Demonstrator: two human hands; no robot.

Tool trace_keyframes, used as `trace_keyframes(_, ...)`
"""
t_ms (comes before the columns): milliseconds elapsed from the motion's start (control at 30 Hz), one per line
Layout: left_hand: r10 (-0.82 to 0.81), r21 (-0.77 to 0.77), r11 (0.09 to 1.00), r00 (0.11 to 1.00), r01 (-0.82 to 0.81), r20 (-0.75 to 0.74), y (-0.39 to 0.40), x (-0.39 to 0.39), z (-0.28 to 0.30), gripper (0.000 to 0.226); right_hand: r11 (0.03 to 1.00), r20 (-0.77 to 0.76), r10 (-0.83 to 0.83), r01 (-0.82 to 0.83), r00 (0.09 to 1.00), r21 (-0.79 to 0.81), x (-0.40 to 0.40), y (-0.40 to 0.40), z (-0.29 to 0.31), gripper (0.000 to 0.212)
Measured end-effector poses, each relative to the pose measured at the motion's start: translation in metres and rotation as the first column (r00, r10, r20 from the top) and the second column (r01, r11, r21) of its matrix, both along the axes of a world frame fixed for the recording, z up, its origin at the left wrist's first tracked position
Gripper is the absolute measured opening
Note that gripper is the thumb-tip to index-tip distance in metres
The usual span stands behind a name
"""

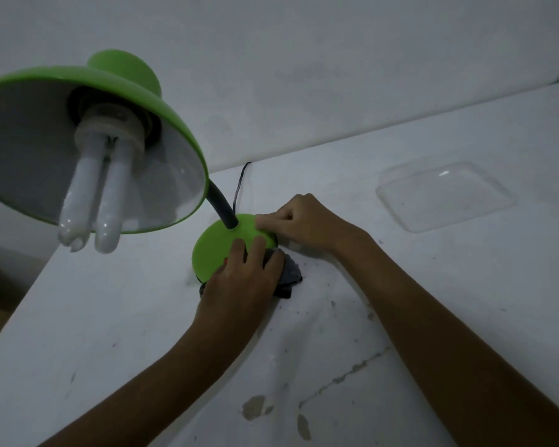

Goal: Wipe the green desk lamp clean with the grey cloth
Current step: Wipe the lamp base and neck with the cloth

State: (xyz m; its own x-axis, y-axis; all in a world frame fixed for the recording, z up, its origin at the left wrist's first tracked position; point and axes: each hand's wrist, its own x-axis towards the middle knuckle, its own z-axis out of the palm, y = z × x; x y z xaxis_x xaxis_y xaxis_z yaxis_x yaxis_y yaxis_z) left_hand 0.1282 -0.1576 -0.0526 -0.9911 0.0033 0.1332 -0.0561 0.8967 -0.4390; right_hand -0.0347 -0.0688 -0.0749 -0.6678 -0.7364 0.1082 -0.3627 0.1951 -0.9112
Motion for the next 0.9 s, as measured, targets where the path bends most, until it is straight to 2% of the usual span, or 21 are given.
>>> trace_keyframes(67,-0.035,0.003,0.999,0.999,0.035,-0.002,-0.004,0.007,-0.002,0.062,0.999,-0.08,0.051,-0.052,0.995,-0.01,-0.003,-0.002,-0.005,0.016)
trace_keyframes(267,-0.071,0.034,0.997,0.997,0.071,-0.002,-0.007,0.001,0.003,0.055,0.998,-0.088,0.056,-0.06,0.994,-0.036,0.001,-0.001,-0.008,0.024)
trace_keyframes(367,-0.086,-0.015,0.996,0.996,0.085,-0.025,-0.004,-0.009,0.003,0.039,0.998,-0.06,0.048,-0.051,0.997,-0.049,0.003,-0.001,-0.007,0.024)
trace_keyframes(467,-0.177,-0.073,0.982,0.982,0.172,-0.06,-0.006,-0.004,0.002,0.027,0.998,-0.075,0.035,-0.039,0.997,-0.057,0.005,-0.001,-0.008,0.022)
trace_keyframes(667,-0.294,-0.071,0.955,0.952,0.289,-0.088,-0.031,0.032,-0.003,0.04,0.997,-0.093,-0.003,-0.004,0.996,-0.076,0.006,-0.004,-0.01,0.021)
trace_keyframes(800,-0.266,-0.046,0.963,0.963,0.264,-0.04,-0.045,0.05,0.003,0.059,0.997,-0.111,-0.029,0.021,0.993,-0.071,0.011,-0.005,-0.012,0.022)
trace_keyframes(900,-0.243,-0.018,0.97,0.969,0.243,-0.05,-0.047,0.051,0.004,0.062,0.994,-0.105,-0.084,0.076,0.991,-0.076,0.023,-0.006,-0.014,0.024)
